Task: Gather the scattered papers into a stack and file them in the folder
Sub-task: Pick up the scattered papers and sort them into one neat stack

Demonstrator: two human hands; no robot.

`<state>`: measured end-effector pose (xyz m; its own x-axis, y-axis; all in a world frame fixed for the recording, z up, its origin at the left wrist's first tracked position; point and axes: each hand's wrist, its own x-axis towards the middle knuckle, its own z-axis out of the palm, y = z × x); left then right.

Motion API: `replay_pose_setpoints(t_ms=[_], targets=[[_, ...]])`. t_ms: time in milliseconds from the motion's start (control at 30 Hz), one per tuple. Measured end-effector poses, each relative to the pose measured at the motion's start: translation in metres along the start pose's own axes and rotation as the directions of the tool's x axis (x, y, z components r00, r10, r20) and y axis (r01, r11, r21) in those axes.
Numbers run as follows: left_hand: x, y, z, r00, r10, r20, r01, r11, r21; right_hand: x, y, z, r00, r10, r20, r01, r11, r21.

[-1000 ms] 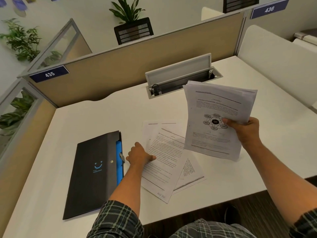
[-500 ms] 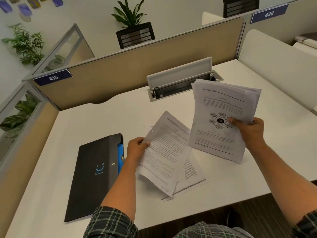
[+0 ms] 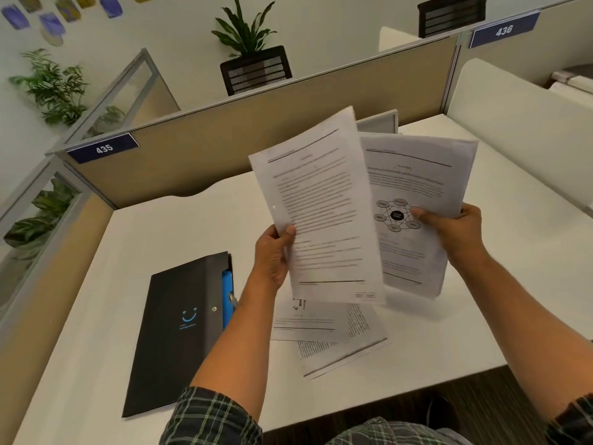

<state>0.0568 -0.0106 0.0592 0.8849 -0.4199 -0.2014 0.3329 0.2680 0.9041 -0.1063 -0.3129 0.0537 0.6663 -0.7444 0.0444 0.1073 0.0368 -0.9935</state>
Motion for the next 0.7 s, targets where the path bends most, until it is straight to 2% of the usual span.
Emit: replay_pose_setpoints(t_ms=[100,200,367,433,500,567,633,700], targets=[[-0.001,-0.006,0.026,0.998,0.063,0.003,-0.063,0.983,0.172,-0.003,-0.004,0.013,0.995,0.006,0.101,-0.011,0.999,0.05],[-0.003,-0.016,0.042,0.995,0.093,-0.029,-0.077,0.935,0.347,-0.01,-0.002,0.025,0.985,0.053,0.166,-0.057,0.998,0.018],[-0.005,-0.035,0.044,0.996,-0.018,-0.091,0.042,0.963,0.267,-0.015,0.002,0.031,0.967,0.124,0.225,-0.113,0.992,-0.065],[-0.006,-0.035,0.04,0.995,-0.092,-0.047,0.101,0.963,0.249,-0.017,-0.001,0.031,0.96,0.118,0.255,-0.106,0.993,-0.061],[-0.006,-0.033,0.039,0.99,-0.126,0.067,0.1,0.947,0.305,-0.02,-0.006,0.031,0.952,0.117,0.282,-0.108,0.993,-0.046],[-0.008,-0.033,0.04,0.986,-0.114,0.119,0.065,0.934,0.351,-0.02,-0.009,0.031,0.934,0.092,0.346,-0.075,0.995,-0.061],[-0.01,-0.033,0.043,0.994,-0.079,0.075,0.048,0.937,0.345,-0.018,-0.01,0.031,0.907,0.075,0.414,-0.049,0.996,-0.073],[-0.01,-0.032,0.046,0.998,-0.045,0.037,0.03,0.941,0.337,-0.018,-0.011,0.028,0.863,0.087,0.497,-0.105,0.994,0.008]])
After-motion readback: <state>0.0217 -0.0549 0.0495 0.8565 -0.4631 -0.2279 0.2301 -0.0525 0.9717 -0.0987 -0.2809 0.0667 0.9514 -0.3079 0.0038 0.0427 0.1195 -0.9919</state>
